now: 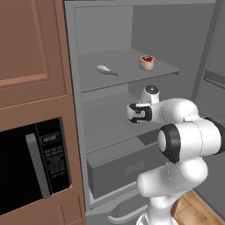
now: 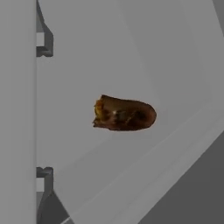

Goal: Gather the sweet potato and bell pepper from the fridge and place them on a tray on the dining counter. Then gather the steak and fish from the fridge and place them on the other tray.

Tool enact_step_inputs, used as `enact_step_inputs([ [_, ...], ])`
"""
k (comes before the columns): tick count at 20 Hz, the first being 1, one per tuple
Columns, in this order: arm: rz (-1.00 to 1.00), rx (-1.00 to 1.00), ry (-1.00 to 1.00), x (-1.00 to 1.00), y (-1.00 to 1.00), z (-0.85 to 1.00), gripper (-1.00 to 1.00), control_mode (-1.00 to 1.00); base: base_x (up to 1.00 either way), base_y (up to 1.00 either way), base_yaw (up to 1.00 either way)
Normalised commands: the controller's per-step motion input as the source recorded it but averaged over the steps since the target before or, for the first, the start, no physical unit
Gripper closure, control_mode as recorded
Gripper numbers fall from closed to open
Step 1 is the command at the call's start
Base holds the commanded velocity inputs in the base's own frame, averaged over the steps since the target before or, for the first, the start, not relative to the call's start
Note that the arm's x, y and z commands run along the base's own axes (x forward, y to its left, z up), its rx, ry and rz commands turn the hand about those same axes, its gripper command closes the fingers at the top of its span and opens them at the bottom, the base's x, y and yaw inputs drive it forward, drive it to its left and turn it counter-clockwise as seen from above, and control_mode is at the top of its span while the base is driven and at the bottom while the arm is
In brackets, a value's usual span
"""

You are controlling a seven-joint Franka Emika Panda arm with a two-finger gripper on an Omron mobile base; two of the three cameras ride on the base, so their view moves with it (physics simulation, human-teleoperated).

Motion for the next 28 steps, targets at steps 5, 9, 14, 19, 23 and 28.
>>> enact_step_inputs([
  [5,-0.03,0.00,0.06,0.45,-0.01,-0.27,-1.00,-1.00,0.00,0.00,0.00],
  [9,-0.03,0.00,0.06,0.43,-0.03,-0.30,-1.00,-1.00,0.00,0.00,0.00],
  [14,-0.04,0.00,0.06,0.40,-0.05,-0.31,-1.00,-1.00,0.00,0.00,0.00],
  [19,-0.04,0.00,0.06,0.42,-0.08,-0.27,-1.00,-1.00,0.00,0.00,0.00],
  [23,-0.03,0.00,0.05,0.28,-0.03,-0.28,-1.00,-1.00,0.00,0.00,0.00],
  [28,-0.02,0.00,0.04,0.10,0.00,-0.43,1.00,-1.00,0.00,0.00,0.00],
])
